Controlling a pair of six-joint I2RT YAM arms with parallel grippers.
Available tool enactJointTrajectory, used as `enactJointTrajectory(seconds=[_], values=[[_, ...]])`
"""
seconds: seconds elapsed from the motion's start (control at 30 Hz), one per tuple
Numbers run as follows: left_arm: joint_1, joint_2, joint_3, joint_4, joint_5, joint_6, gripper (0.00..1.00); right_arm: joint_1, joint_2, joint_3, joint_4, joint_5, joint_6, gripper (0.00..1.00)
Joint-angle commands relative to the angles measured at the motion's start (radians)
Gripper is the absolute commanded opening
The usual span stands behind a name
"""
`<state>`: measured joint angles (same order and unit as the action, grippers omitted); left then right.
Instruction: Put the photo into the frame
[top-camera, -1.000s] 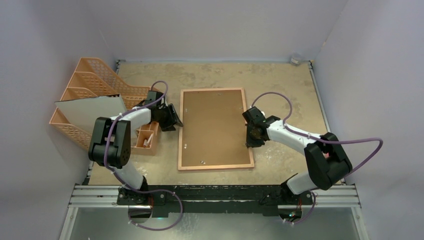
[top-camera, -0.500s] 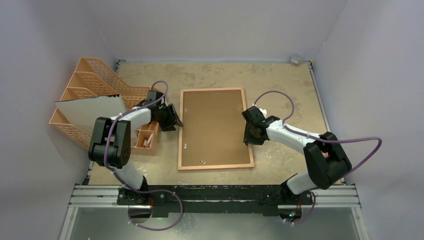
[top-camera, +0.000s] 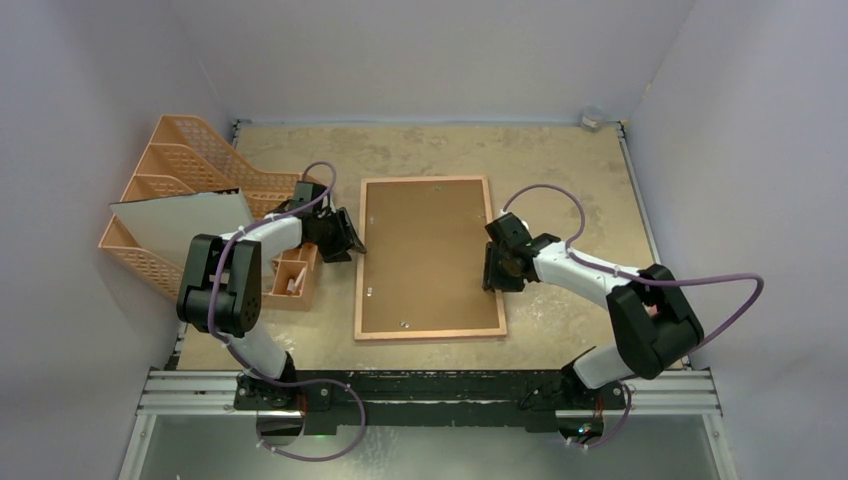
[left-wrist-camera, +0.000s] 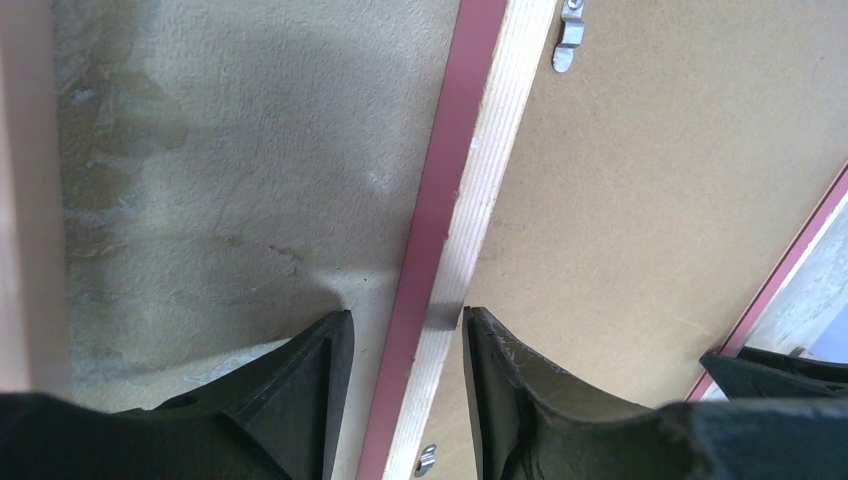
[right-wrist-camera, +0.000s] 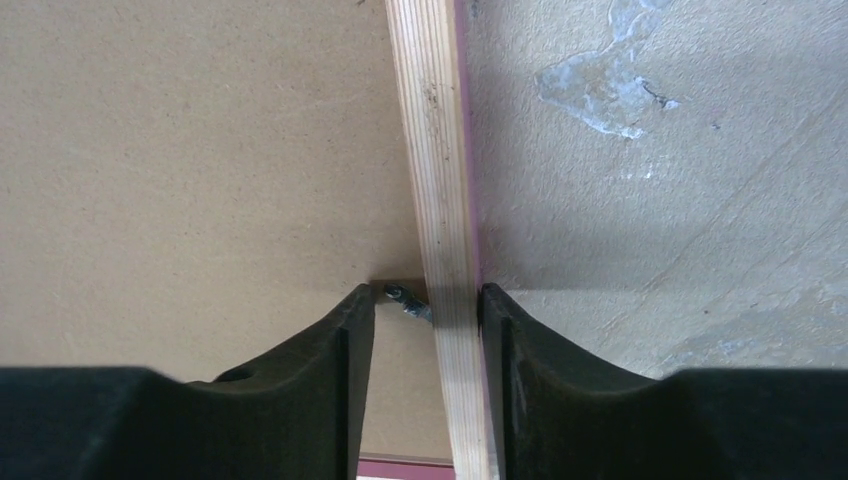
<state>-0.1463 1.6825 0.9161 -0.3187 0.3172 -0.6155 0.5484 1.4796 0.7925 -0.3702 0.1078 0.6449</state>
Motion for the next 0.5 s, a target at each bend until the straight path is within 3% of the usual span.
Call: enactJointTrajectory(seconds=[0.0,0.13,0.33,0.47], values=[[-0.001,0.025,-0.031,-0.003,-0.025,0.032,0.47,0.002,-0.019,-0.013,-0.074,-0.023,-0.005,0.41],[-0.001,0.03,-0.033,0.0,-0.02,0.03,0.47,0.003,-0.002,-0.001,-0.08,-0.012,-0.016,0.33],[-0.001,0.028,-0.031,-0.003,-0.021,0.033,0.47,0.003,-0.004,0.0,-0.079,-0.024,-0.036,0.41],[-0.002,0.031,-0.03,-0.002,-0.02,0.032,0.47,0.002,0.003,-0.001,-0.078,-0.025,-0.046,0.35]])
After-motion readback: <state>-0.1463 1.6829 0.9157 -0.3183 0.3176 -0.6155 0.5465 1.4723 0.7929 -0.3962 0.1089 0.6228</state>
